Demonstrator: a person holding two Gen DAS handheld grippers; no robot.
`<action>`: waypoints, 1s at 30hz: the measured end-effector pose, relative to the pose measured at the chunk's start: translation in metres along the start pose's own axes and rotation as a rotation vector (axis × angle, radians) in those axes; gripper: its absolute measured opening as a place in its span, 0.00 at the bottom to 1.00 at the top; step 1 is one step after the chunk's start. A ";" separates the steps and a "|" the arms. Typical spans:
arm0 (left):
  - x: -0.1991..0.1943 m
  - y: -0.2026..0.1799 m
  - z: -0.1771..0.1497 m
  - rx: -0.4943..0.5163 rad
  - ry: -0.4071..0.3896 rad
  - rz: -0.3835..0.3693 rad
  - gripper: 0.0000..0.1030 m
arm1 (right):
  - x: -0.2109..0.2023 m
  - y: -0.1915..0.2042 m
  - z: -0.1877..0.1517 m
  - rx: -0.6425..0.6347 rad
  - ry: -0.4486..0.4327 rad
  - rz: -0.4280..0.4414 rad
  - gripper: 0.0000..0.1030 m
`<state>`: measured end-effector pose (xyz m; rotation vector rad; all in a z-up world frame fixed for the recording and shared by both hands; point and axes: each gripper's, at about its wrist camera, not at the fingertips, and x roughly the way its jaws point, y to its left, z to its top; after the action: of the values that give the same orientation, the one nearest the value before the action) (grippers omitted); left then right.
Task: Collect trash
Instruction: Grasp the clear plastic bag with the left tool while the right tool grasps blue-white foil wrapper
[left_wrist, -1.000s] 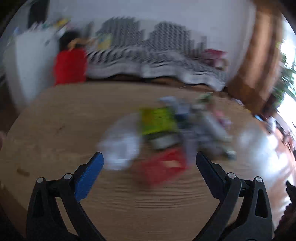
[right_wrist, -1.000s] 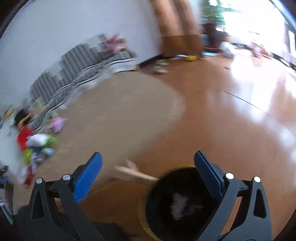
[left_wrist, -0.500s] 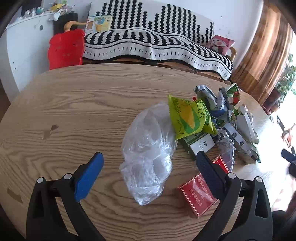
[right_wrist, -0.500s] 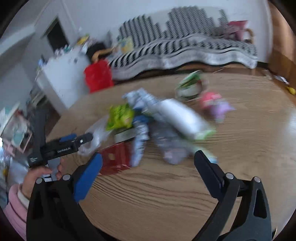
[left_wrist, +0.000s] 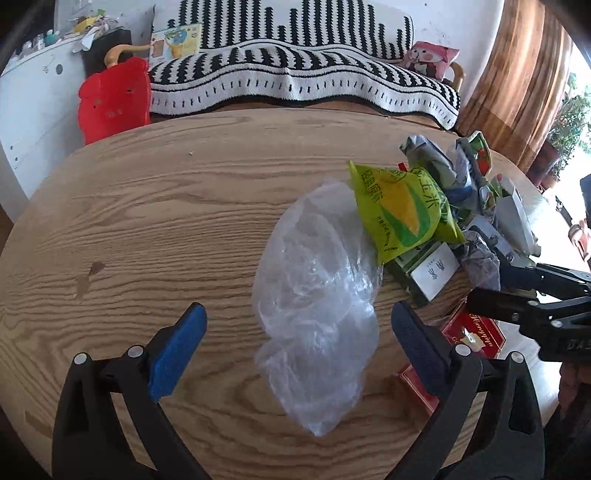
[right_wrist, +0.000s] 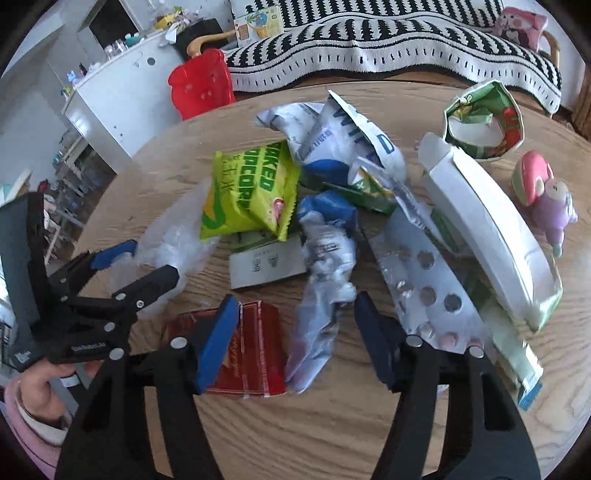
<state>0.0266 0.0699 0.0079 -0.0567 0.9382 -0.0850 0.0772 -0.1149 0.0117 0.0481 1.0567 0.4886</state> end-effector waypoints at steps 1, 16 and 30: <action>0.004 0.000 0.002 -0.007 0.005 -0.018 0.94 | 0.000 -0.002 0.002 -0.006 -0.009 -0.005 0.60; -0.057 0.020 0.001 -0.115 -0.251 -0.004 0.22 | -0.071 -0.004 -0.010 -0.052 -0.307 0.013 0.21; -0.070 0.020 -0.015 -0.144 -0.213 -0.069 0.22 | -0.098 -0.029 -0.022 0.087 -0.304 0.154 0.21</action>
<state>-0.0260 0.0959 0.0530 -0.2276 0.7282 -0.0732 0.0306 -0.1849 0.0735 0.2741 0.7782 0.5544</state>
